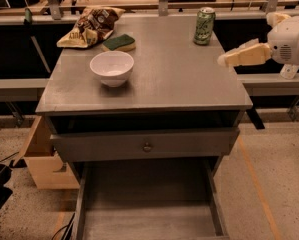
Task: Knock green can over
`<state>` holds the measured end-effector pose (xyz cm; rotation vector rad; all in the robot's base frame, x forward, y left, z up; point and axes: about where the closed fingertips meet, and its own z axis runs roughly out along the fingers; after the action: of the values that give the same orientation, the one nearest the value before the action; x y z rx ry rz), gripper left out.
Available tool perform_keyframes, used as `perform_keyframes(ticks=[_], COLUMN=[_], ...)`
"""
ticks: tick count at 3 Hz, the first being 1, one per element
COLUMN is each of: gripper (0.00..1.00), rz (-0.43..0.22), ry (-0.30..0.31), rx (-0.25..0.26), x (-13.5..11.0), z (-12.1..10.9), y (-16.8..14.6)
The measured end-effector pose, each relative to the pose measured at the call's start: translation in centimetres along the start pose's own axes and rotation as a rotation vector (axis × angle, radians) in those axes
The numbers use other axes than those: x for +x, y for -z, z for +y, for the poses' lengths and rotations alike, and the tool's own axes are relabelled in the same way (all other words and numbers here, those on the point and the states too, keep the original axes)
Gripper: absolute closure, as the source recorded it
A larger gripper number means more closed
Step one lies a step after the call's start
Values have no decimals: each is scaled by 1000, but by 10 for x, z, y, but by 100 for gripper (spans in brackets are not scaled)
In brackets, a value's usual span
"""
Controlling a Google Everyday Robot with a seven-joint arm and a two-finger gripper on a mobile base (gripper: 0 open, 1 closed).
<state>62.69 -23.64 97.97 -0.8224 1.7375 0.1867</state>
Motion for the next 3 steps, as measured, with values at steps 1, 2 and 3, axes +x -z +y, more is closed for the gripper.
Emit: perform_keyframes(ticks=[1, 2, 3], gripper=[0, 0, 0], rz=[-140, -210, -233], ry=[-60, -106, -156], rx=[31, 76, 93], x=[0, 1, 5], z=[-34, -73, -106], y=[-37, -71, -109])
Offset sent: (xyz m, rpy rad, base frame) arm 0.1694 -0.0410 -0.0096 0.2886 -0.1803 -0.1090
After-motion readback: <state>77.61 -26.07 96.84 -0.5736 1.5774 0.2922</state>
